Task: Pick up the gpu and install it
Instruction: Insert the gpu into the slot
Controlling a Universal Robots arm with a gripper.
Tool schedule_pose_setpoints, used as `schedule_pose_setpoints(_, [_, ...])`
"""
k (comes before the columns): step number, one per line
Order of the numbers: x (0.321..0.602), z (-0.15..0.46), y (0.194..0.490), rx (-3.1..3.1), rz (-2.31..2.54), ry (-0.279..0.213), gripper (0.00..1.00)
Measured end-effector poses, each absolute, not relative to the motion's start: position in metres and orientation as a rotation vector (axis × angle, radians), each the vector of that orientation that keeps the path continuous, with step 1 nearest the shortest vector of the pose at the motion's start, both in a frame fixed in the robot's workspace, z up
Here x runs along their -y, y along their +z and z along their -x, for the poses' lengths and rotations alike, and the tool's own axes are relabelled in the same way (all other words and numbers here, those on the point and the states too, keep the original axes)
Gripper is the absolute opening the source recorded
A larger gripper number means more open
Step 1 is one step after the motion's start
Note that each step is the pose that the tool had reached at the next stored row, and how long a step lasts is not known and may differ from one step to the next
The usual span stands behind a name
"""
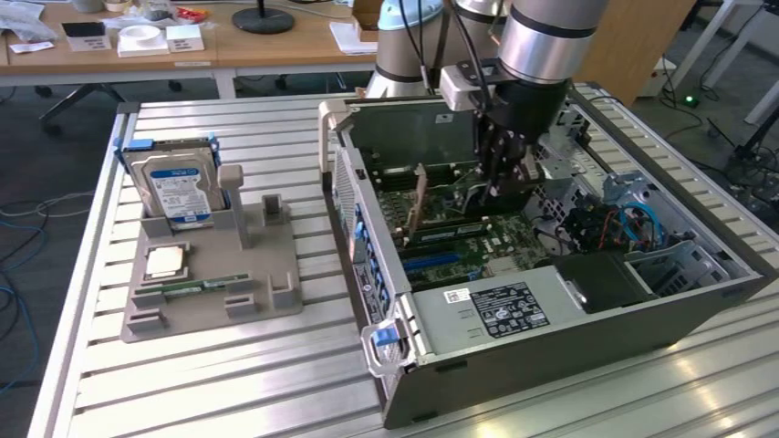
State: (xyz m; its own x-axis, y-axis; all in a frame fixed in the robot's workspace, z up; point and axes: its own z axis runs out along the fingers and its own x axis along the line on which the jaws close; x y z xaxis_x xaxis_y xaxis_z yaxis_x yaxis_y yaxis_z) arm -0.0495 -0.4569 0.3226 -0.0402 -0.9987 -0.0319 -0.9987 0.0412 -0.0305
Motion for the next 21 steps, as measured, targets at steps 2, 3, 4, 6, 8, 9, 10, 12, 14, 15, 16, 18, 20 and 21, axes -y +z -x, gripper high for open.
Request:
schedule_pose_setpoints(2, [0.4569,0.0519,0.3226,-2.234,2.145,0.0,0.26])
schedule_pose_setpoints(3, [0.4569,0.053,0.3226,-2.234,2.145,0.0,0.26])
schedule_pose_setpoints(4, [0.4568,0.0539,0.3226,-2.234,2.145,0.0,0.26])
schedule_pose_setpoints(6, [0.4569,0.0551,0.322,-2.235,2.145,0.0,0.26])
schedule_pose_setpoints(8, [0.4569,0.056,0.3206,-2.235,2.145,-0.001,0.26])
schedule_pose_setpoints(9, [0.4569,0.0565,0.3196,-2.235,2.145,-0.001,0.26])
schedule_pose_setpoints(10, [0.4569,0.0571,0.3186,-2.235,2.145,-0.001,0.26])
schedule_pose_setpoints(12, [0.4569,0.0582,0.3166,-2.235,2.145,-0.001,0.26])
schedule_pose_setpoints(14, [0.4569,0.0592,0.3147,-2.235,2.145,-0.001,0.26])
schedule_pose_setpoints(15, [0.4569,0.0593,0.3144,-2.235,2.146,-0.001,0.26])
schedule_pose_setpoints(16, [0.4569,0.0593,0.3144,-2.235,2.146,-0.001,0.26])
schedule_pose_setpoints(18, [0.4569,0.0593,0.3144,-2.235,2.146,-0.001,0.26])
schedule_pose_setpoints(20, [0.4569,0.0594,0.3143,-2.235,2.145,-0.001,0.26])
schedule_pose_setpoints(21, [0.4569,0.0597,0.3138,-2.235,2.145,0.0,0.26])
